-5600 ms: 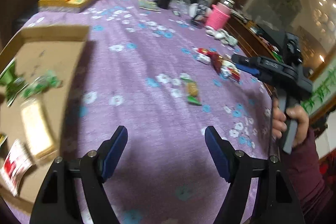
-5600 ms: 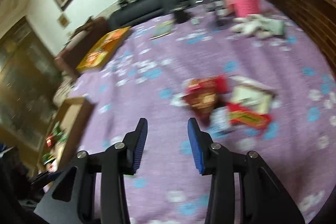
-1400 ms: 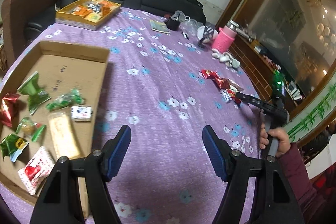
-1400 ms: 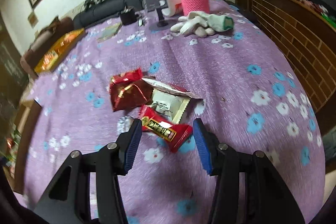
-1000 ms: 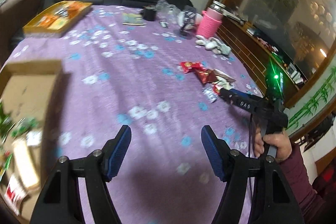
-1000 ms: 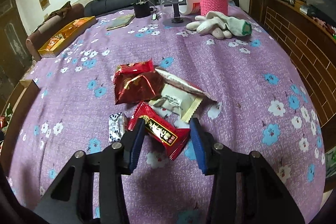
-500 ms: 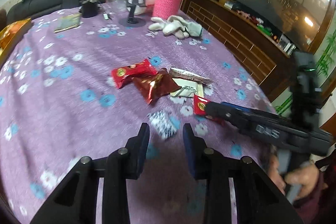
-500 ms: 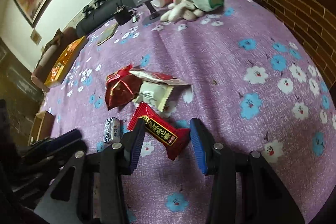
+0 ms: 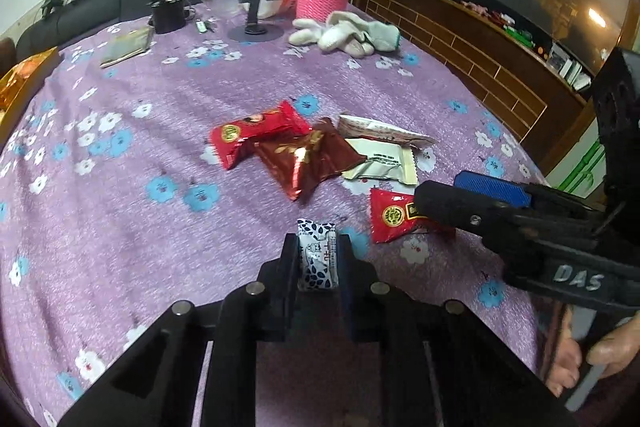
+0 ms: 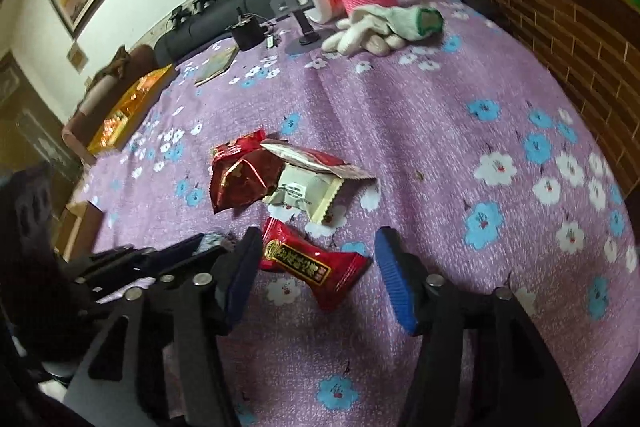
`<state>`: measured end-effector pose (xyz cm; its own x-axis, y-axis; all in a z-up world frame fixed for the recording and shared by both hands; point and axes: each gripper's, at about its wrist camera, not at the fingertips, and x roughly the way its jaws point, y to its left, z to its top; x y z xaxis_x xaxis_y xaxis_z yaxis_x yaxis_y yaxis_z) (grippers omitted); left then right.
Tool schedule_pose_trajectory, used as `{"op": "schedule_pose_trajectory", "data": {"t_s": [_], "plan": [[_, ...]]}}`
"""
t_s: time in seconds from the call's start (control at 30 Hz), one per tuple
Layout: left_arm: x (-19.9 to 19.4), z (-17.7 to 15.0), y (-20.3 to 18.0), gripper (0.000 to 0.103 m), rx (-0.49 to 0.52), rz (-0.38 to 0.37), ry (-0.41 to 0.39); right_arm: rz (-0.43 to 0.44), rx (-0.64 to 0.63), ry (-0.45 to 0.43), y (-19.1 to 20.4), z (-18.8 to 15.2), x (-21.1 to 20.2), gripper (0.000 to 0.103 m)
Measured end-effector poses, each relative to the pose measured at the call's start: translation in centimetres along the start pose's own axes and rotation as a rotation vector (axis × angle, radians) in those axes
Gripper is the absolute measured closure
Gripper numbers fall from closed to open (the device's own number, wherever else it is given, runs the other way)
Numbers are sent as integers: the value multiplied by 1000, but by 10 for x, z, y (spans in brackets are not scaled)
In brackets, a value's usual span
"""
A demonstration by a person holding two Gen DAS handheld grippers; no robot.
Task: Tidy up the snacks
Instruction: 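Grasp the black-white candy with the left gripper while the right grasps the red snack bar, then carry both items into the cardboard box and open both grippers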
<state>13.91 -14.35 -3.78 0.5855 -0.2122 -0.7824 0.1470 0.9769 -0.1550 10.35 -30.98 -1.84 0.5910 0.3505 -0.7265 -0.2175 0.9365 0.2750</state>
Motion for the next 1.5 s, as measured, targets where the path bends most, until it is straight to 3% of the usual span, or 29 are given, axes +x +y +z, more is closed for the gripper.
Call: {"op": "schedule_pose_trajectory", "data": {"t_s": [0.1, 0.27, 0.33, 0.4, 0.43, 0.47, 0.7, 0.87, 1.03, 1.23, 1.5], "plan": [[-15, -4, 8, 86, -29, -13, -17, -44, -101, -21, 15, -1, 2, 32], [-40, -18, 21, 86, -78, -33, -48, -56, -209, 16, 31, -7, 17, 32], [-47, -26, 26, 86, -93, -38, -55, -72, -248, 31, 37, -10, 20, 40], [-52, -33, 31, 86, -107, -37, -57, -71, -266, 41, 41, -14, 20, 63], [-54, -36, 34, 86, -113, -37, -58, -87, -267, 40, 41, -15, 21, 66], [-57, -40, 37, 86, -124, -39, -60, -100, -262, 37, 41, -15, 20, 76], [-94, -62, 68, 86, -210, -49, -109, -98, -130, 24, 25, -15, 13, 81], [-144, -86, 110, 86, -306, -20, -178, -83, -107, 29, 40, -25, -10, 81], [-184, -115, 155, 86, -415, 34, -228, -2, -144, 9, 86, -27, -30, 81], [-218, -153, 206, 86, -549, 118, -262, 110, -236, 5, 173, -35, -35, 81], [-232, -182, 244, 86, -630, 210, -271, 261, -376, 70, 285, -59, -18, 80]]}}
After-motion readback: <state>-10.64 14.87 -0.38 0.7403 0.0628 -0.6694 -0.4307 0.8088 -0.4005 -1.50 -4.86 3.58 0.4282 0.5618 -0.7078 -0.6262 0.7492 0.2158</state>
